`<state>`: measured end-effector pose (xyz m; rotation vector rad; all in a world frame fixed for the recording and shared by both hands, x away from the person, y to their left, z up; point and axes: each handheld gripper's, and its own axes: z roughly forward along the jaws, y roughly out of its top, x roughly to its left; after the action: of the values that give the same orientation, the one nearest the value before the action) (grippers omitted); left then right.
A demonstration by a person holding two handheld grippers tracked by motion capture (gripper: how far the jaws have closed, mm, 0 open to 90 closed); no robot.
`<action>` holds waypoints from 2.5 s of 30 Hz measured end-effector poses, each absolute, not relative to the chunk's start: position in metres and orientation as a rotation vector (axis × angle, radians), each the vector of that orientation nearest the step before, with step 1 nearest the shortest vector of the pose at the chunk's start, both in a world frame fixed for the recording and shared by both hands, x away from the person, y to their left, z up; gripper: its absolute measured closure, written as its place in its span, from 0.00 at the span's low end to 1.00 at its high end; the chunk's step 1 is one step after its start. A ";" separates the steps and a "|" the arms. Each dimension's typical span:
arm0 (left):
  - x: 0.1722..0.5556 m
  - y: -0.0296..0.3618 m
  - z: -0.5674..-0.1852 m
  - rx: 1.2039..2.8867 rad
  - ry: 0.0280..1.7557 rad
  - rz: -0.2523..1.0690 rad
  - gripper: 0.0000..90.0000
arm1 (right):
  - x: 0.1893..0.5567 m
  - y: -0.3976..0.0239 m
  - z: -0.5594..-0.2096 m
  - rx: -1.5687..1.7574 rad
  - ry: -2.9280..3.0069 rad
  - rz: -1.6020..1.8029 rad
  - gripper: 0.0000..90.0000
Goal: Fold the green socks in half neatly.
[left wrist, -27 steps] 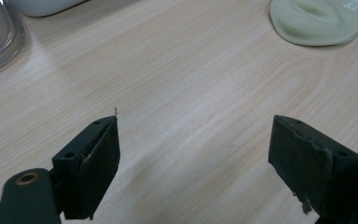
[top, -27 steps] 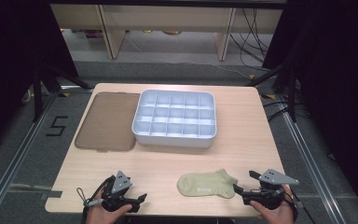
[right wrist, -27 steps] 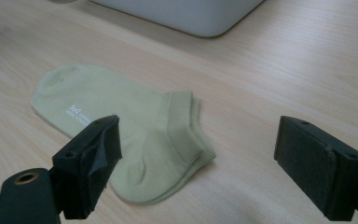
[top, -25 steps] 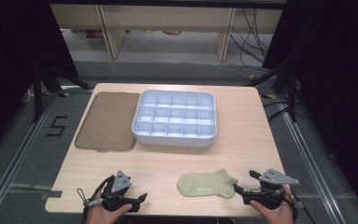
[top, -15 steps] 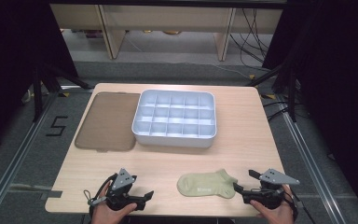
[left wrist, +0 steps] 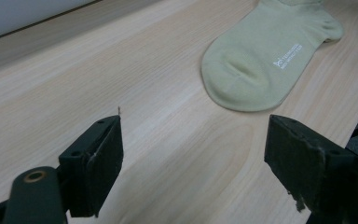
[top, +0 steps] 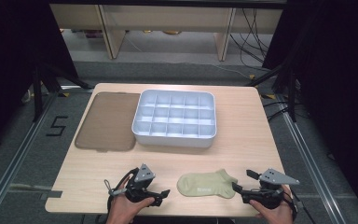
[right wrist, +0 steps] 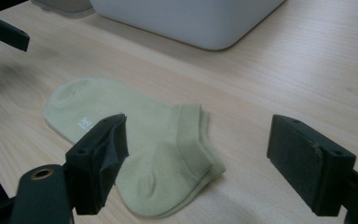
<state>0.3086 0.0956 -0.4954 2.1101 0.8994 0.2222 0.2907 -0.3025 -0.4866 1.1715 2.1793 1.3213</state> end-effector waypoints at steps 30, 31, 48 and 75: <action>0.334 0.030 -0.510 2.192 0.815 0.241 0.49 | 0.288 -0.299 -0.485 1.177 2.197 1.324 0.23; 0.334 0.030 -0.510 2.208 0.794 0.247 0.51 | 0.289 -0.300 -0.485 1.166 2.196 1.324 0.23; 0.330 0.029 -0.513 2.152 0.798 0.196 0.91 | 0.290 -0.298 -0.486 1.135 2.209 1.321 0.25; 0.317 0.071 -0.492 2.197 0.762 0.185 0.92 | 0.283 -0.260 -0.470 0.938 2.400 1.348 0.82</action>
<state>0.3175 0.0707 -0.4916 2.1972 0.7618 0.1854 0.2828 -0.2597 -0.4701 0.9384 2.3995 1.3483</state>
